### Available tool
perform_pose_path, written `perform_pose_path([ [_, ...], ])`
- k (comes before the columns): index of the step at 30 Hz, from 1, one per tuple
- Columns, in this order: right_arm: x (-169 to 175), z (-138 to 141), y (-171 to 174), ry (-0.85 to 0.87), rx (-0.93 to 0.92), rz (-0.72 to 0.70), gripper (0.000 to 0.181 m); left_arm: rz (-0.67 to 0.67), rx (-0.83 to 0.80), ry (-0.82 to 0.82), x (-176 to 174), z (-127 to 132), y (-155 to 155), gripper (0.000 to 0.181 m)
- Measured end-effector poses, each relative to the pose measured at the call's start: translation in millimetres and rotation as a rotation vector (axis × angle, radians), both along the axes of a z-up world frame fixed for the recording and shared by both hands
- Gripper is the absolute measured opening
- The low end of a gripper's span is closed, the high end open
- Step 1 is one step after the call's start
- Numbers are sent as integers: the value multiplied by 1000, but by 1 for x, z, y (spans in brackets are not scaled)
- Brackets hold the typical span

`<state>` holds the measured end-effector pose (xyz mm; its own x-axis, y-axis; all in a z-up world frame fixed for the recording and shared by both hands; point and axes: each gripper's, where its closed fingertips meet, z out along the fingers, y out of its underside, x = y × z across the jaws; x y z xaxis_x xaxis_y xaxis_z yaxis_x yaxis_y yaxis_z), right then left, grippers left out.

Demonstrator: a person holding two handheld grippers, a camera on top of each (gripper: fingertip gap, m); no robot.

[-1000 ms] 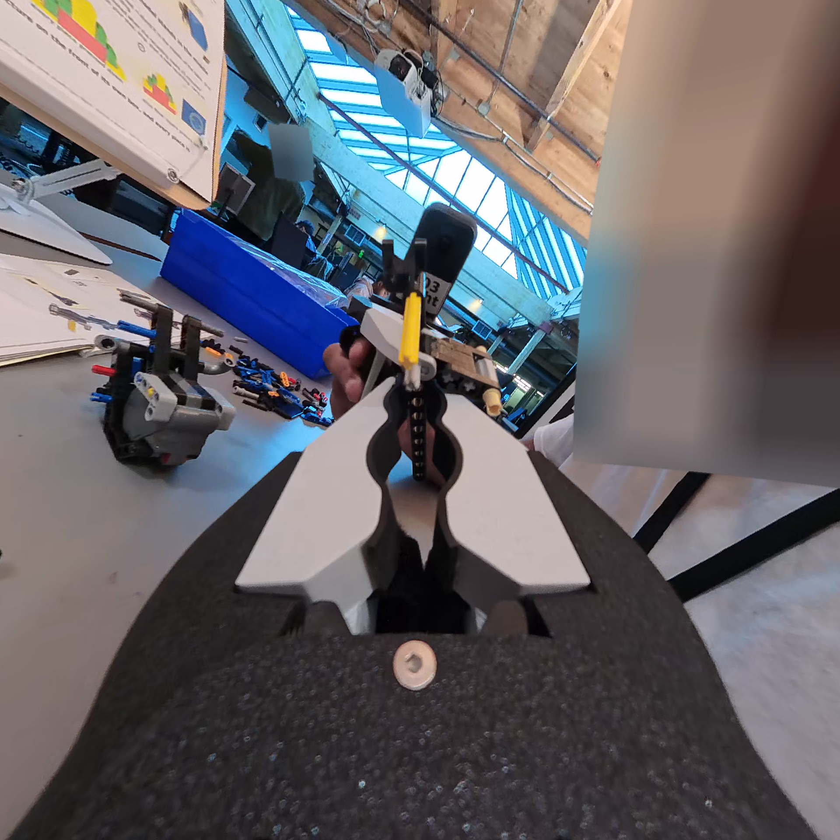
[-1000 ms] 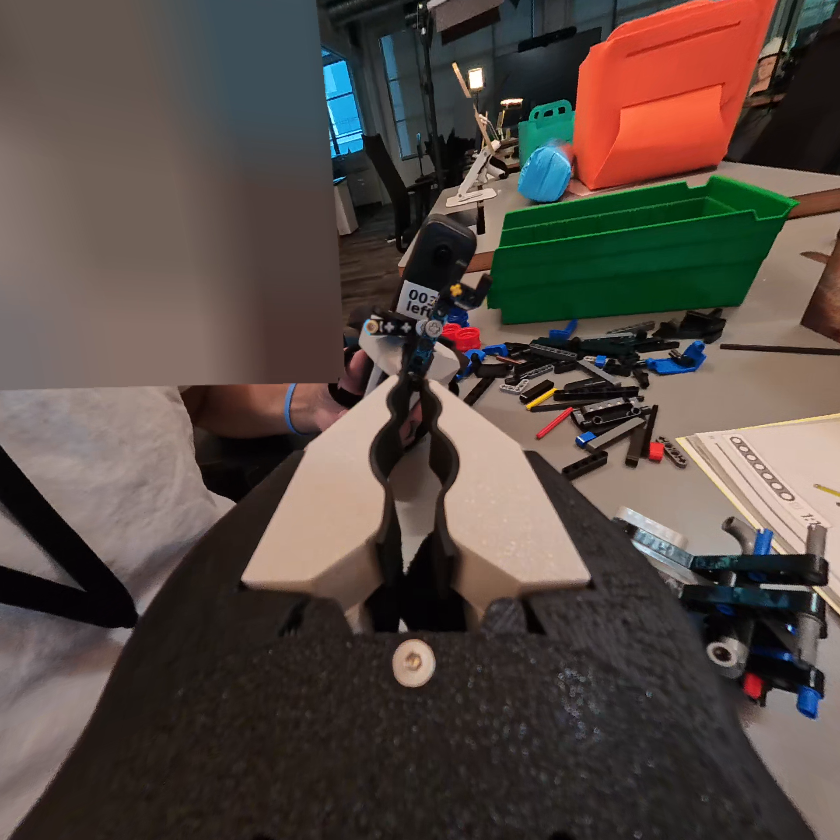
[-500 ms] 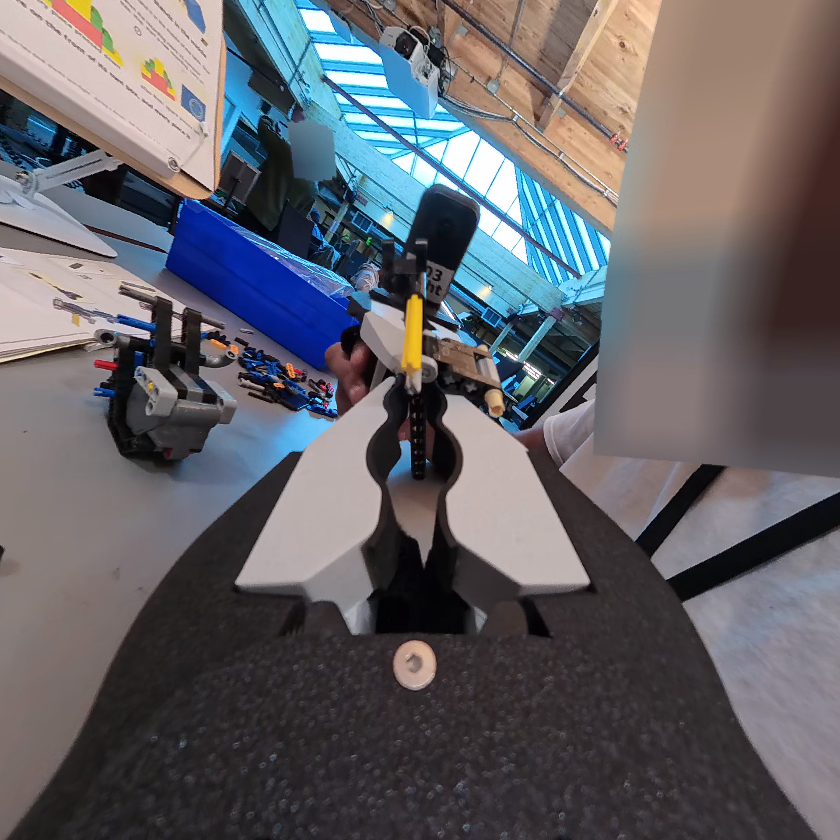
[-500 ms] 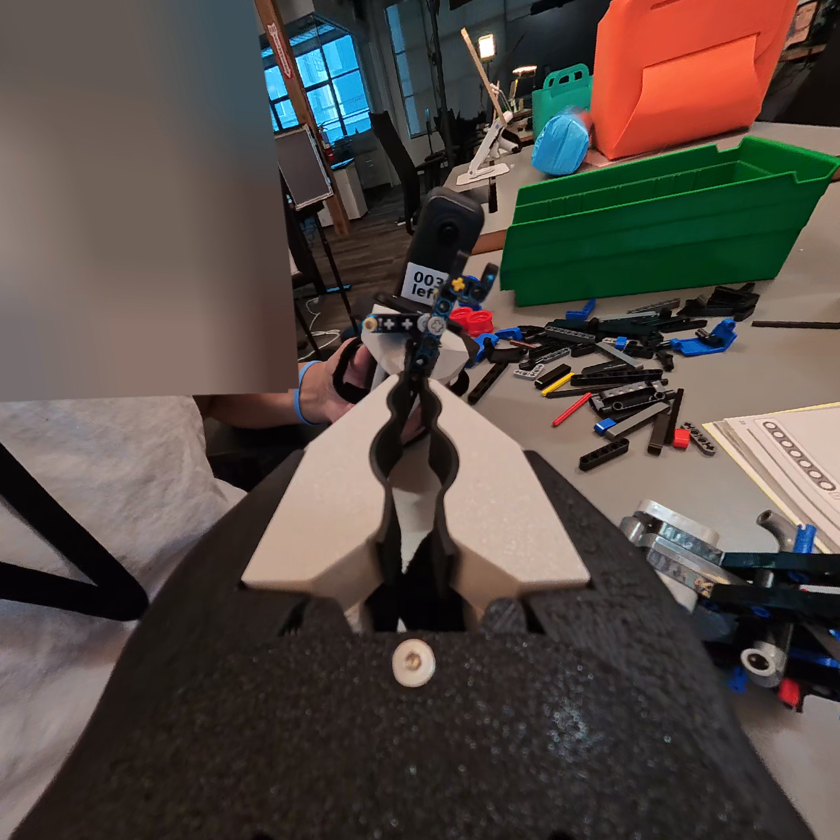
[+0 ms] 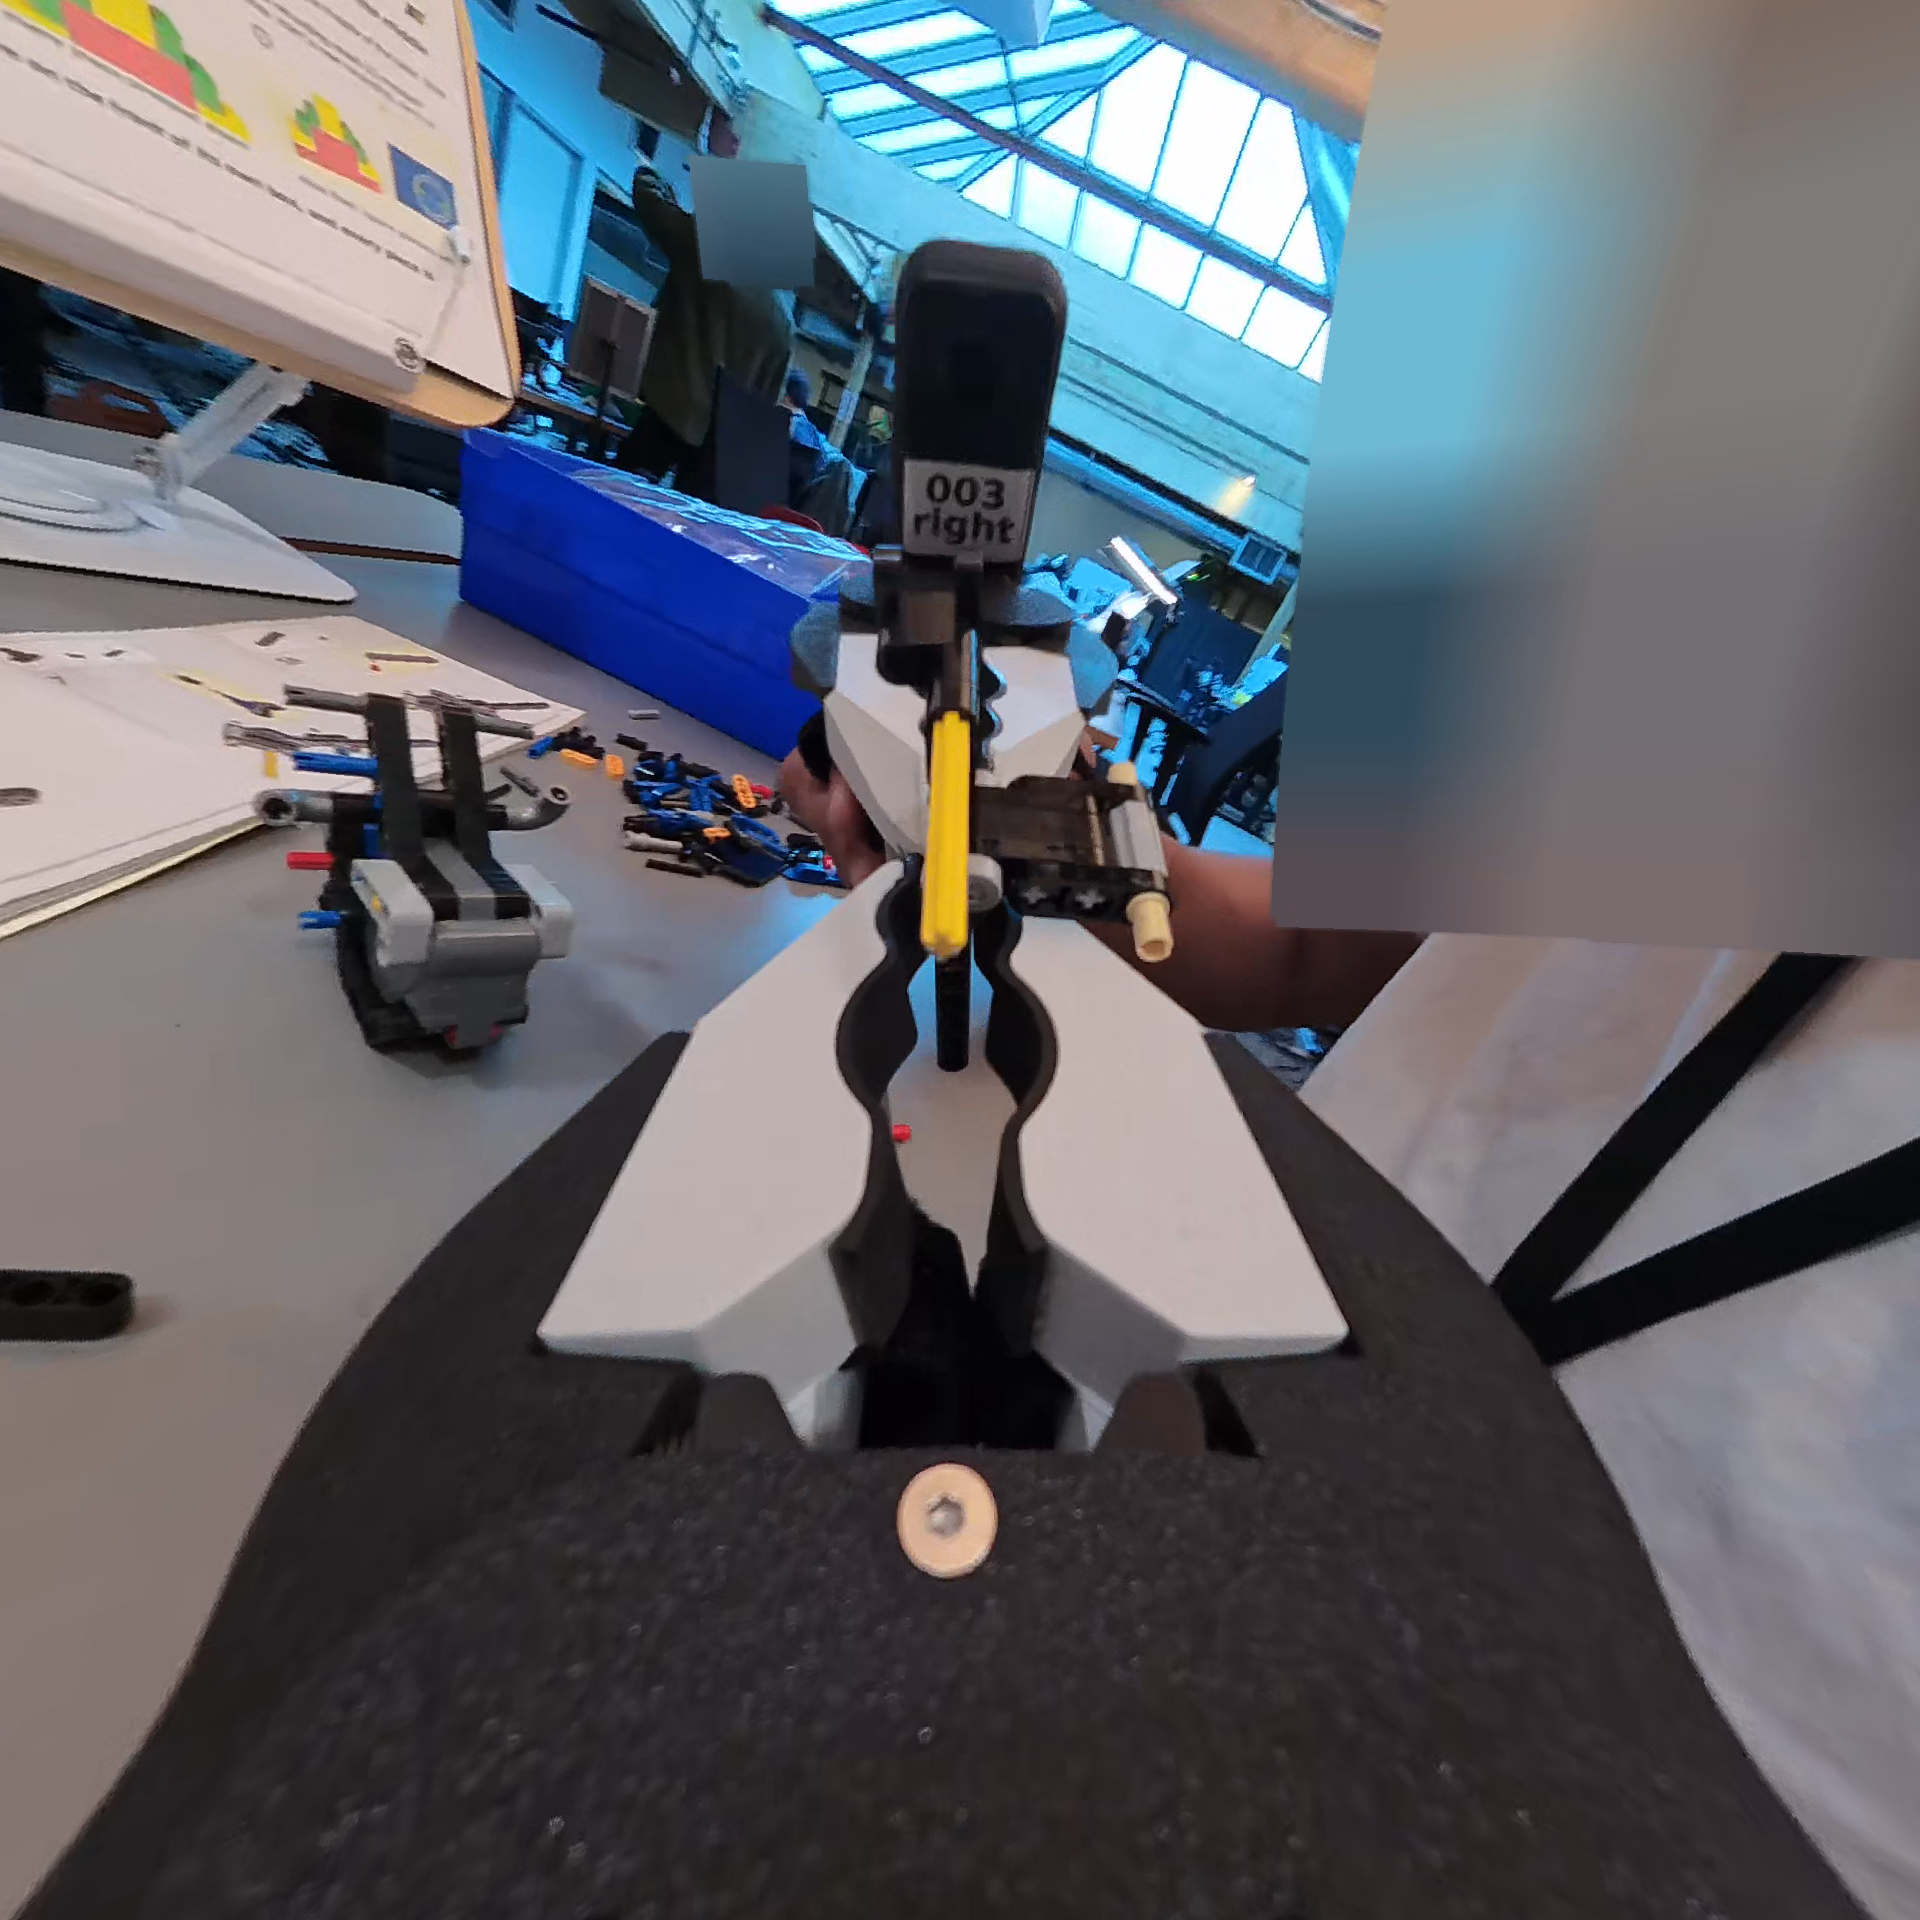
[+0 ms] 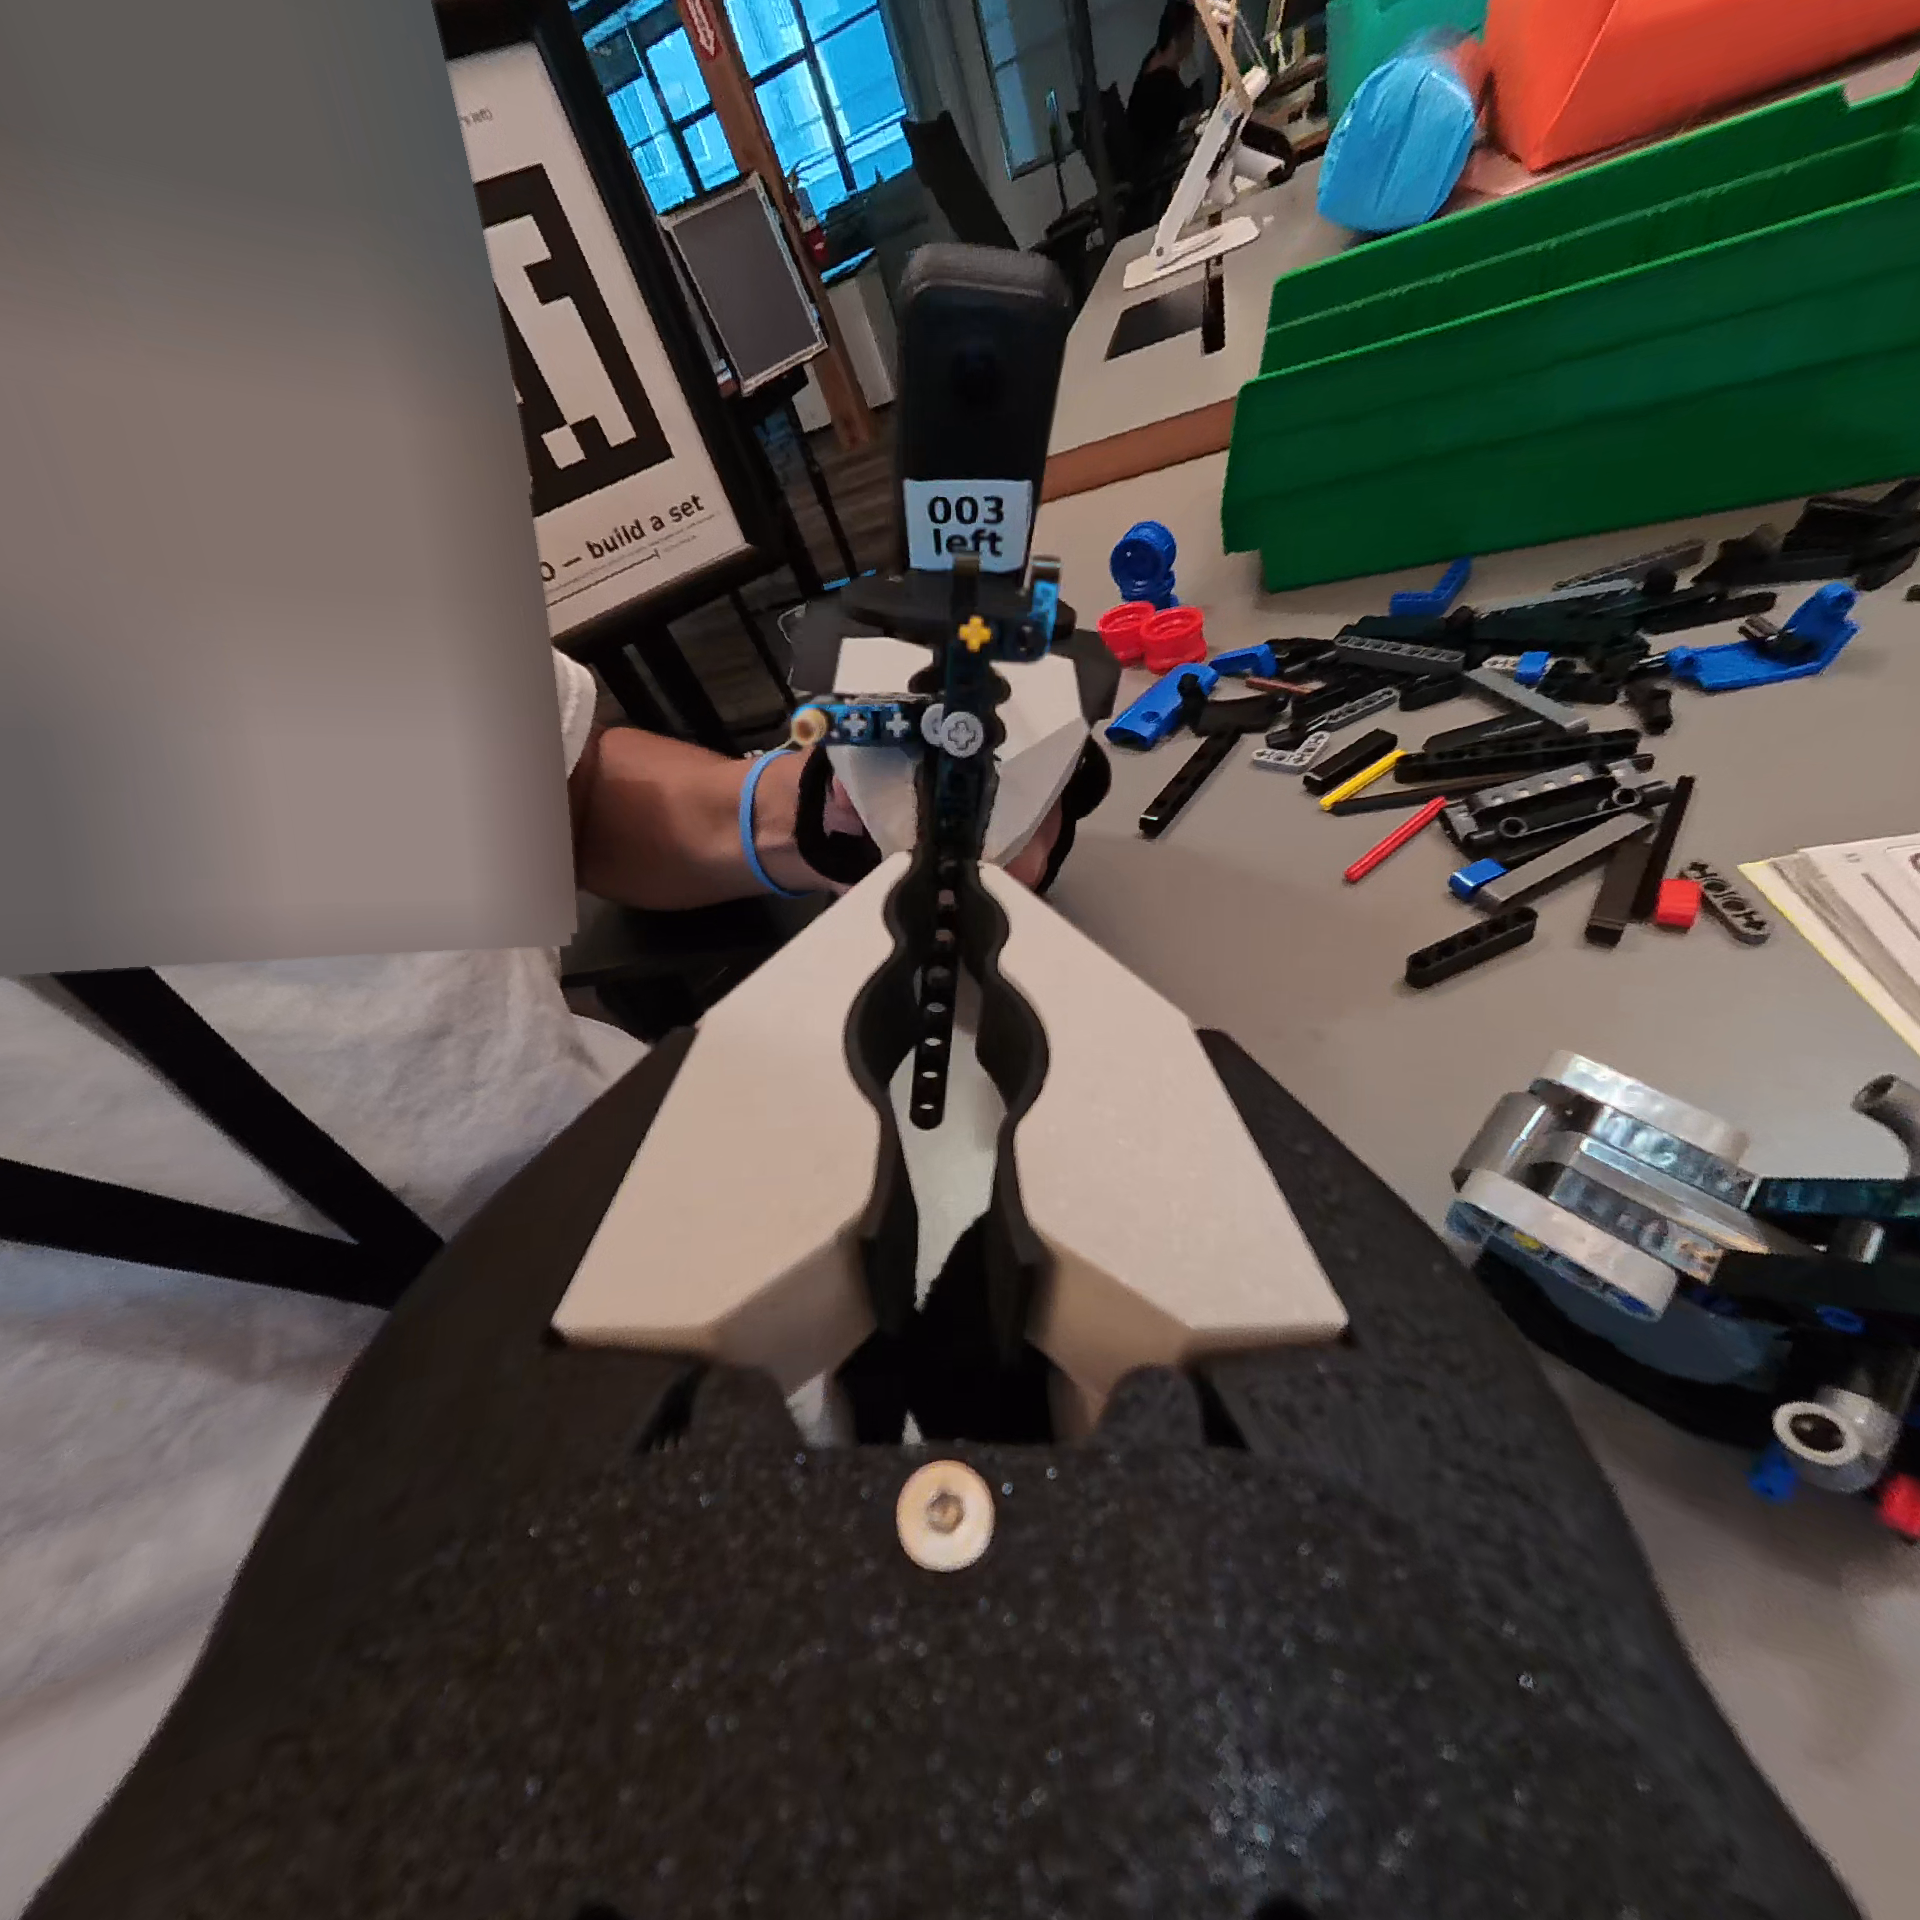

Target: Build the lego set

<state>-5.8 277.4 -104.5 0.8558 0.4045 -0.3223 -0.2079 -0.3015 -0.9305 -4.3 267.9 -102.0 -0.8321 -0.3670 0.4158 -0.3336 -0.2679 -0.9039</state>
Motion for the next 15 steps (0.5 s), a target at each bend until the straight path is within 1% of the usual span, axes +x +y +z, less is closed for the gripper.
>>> perform_pose_path([
  [3, 1, 2, 1, 21, 15, -4, 4, 7, -11, -1, 1, 1, 1, 5],
  [5, 3, 5, 3, 68, 16, -2, 4, -2, -57, 20, 3, 4, 2, 5],
  [8, 5, 6, 3, 55, 16, -10, 4, -15, -91, 46, 5, 4, 3, 5],
  [12, 9, 9, 0, 45, 32, -14, 12, -13, -109, 56, 5, 5, 5, 5],
  [15, 12, 12, -3, 68, 39, -12, 12, -13, -103, 53, 4, 5, 5, 5],
])
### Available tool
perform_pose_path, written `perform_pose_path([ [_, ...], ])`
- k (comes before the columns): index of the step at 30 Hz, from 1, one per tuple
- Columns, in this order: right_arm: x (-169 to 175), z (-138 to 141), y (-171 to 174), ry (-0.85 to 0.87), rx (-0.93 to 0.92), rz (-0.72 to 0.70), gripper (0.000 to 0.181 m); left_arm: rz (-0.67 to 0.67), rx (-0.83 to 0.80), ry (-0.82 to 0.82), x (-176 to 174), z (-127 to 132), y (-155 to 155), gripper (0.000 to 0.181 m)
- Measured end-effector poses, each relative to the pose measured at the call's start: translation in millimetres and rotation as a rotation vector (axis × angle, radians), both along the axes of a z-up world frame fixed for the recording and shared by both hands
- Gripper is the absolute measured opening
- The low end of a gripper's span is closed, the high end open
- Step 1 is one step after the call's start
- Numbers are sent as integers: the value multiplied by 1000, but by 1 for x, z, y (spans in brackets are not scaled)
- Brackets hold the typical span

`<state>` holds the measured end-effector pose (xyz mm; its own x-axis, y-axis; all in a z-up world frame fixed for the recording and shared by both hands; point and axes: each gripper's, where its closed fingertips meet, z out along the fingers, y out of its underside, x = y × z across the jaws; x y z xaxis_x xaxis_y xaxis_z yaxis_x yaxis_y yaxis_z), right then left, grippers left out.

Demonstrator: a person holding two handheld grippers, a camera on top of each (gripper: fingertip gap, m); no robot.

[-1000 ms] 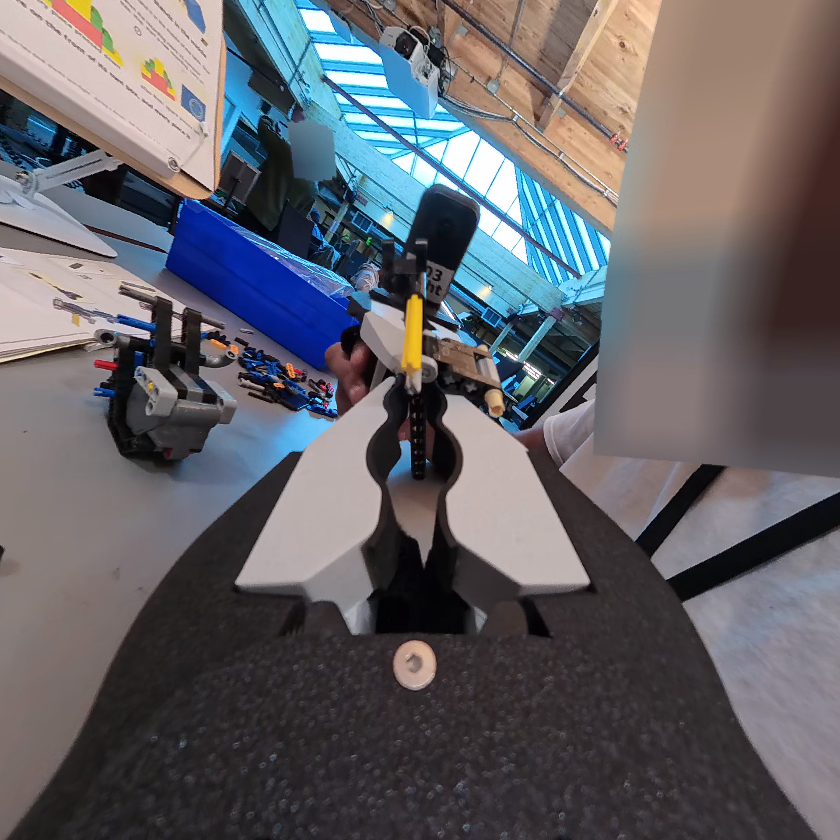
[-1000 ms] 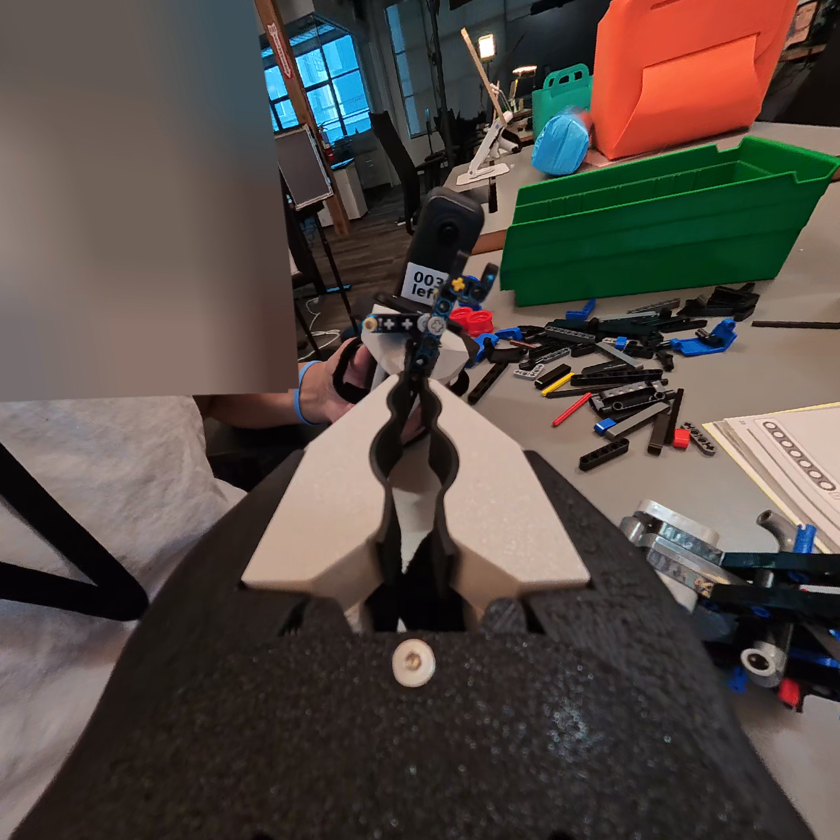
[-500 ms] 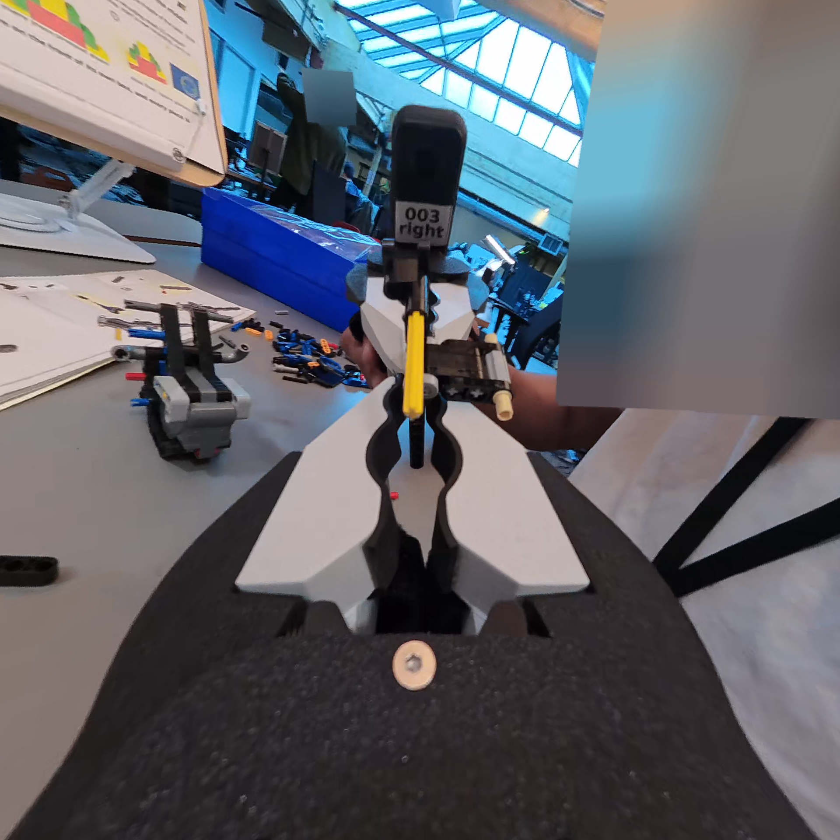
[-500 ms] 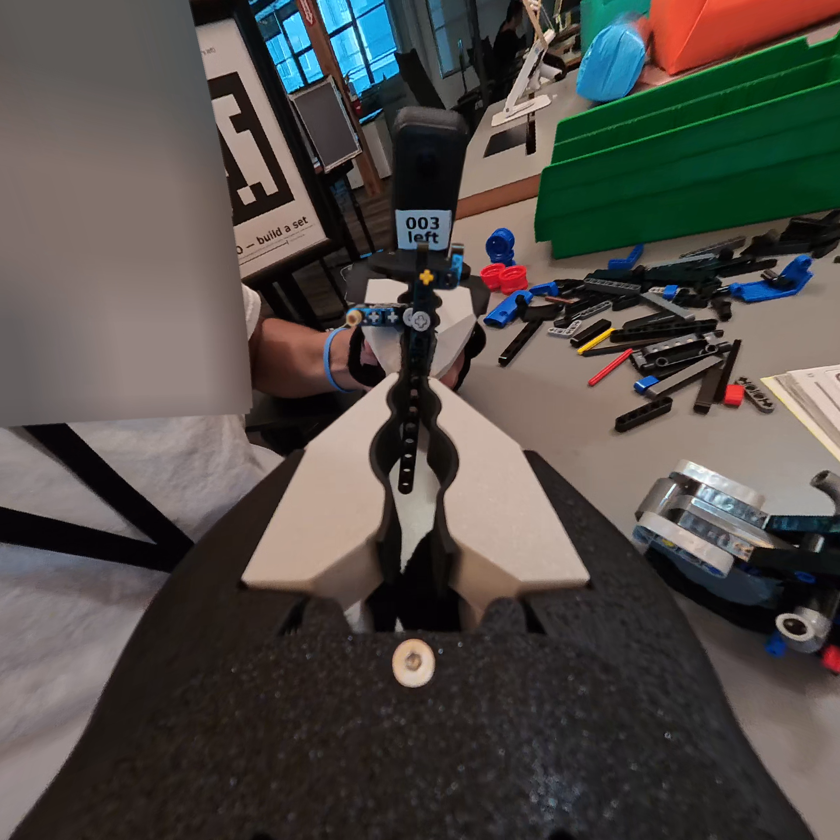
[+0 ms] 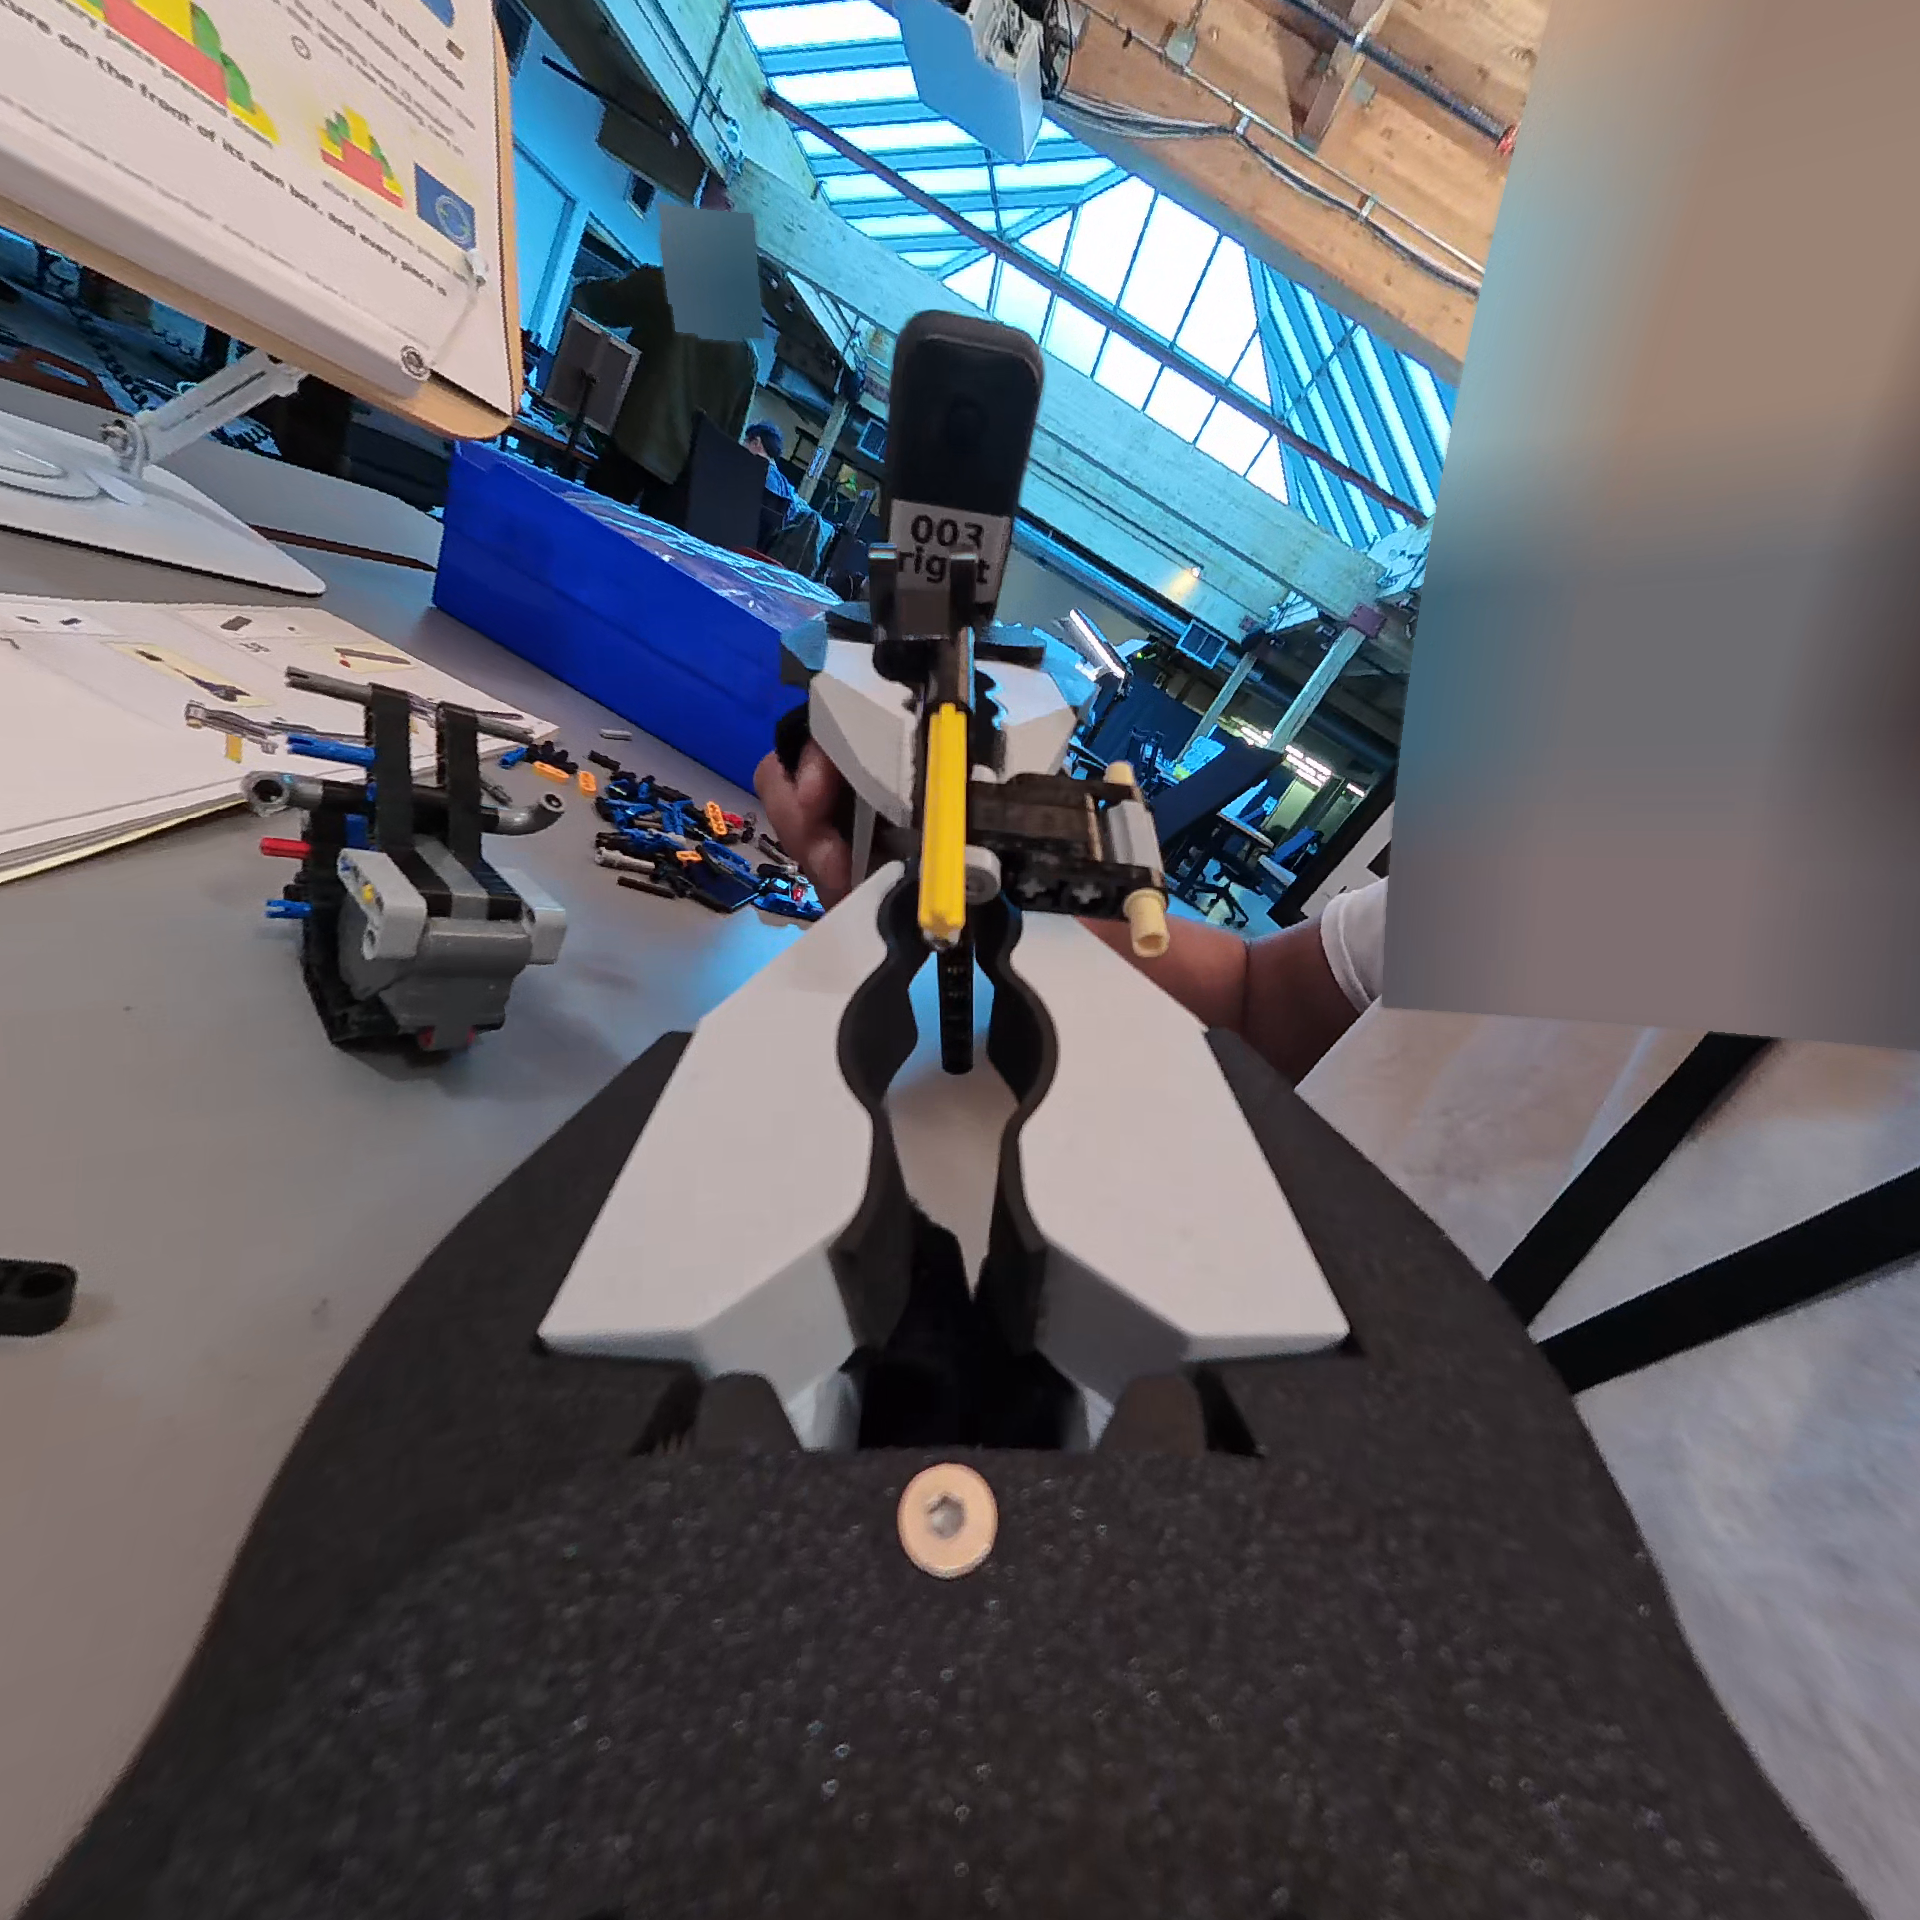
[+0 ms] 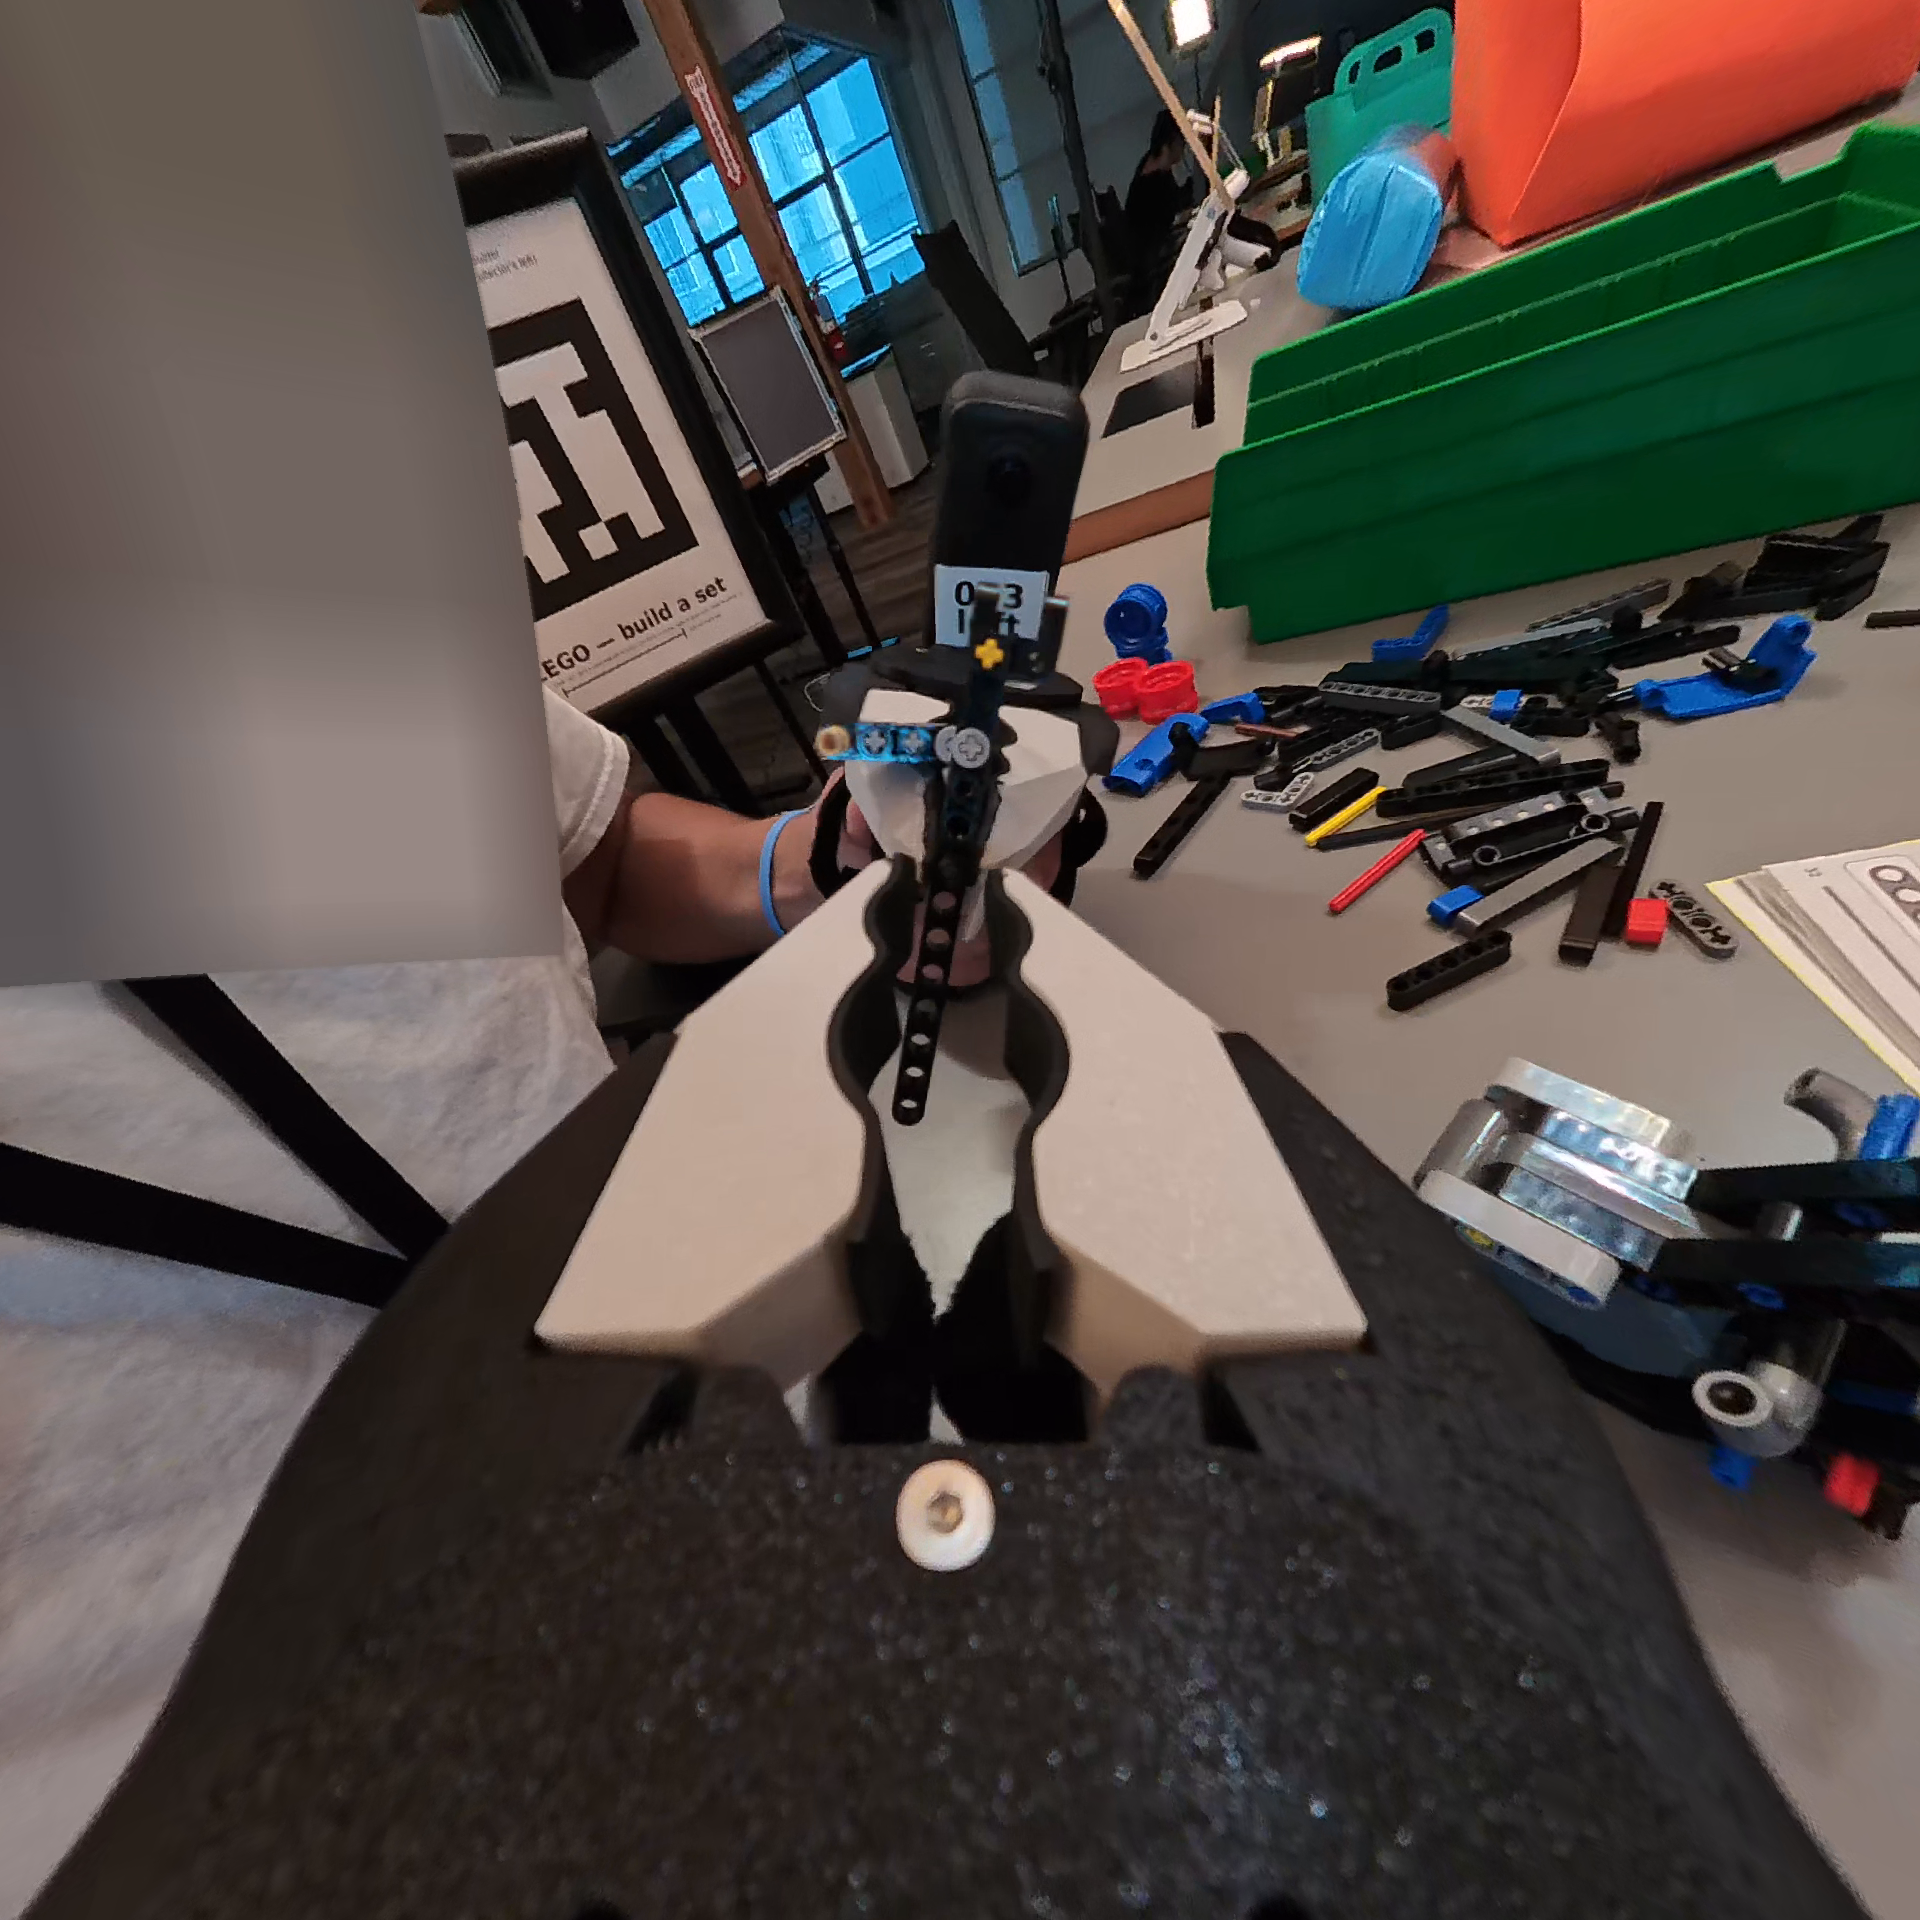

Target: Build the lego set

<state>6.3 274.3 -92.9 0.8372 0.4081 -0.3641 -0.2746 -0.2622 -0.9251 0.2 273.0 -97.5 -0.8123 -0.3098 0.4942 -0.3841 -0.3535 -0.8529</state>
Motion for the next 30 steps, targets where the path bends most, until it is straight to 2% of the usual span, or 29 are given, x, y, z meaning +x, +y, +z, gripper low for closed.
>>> perform_pose_path([
  [4, -6, -5, 1, 1, -21, 24, 12, -9, 14, -2, -1, -1, -2, 5],
  [6, -7, -6, 2, -16, -26, 24, 3, -9, 15, -2, -1, -1, -3, 5],
  [21, -7, -3, 0, 25, -23, 34, 4, -21, 16, 2, -2, -2, -4, 5],
  [30, -10, -11, 1, -42, -68, 18, 3, -18, 57, 3, -2, -6, -8, 5],
])
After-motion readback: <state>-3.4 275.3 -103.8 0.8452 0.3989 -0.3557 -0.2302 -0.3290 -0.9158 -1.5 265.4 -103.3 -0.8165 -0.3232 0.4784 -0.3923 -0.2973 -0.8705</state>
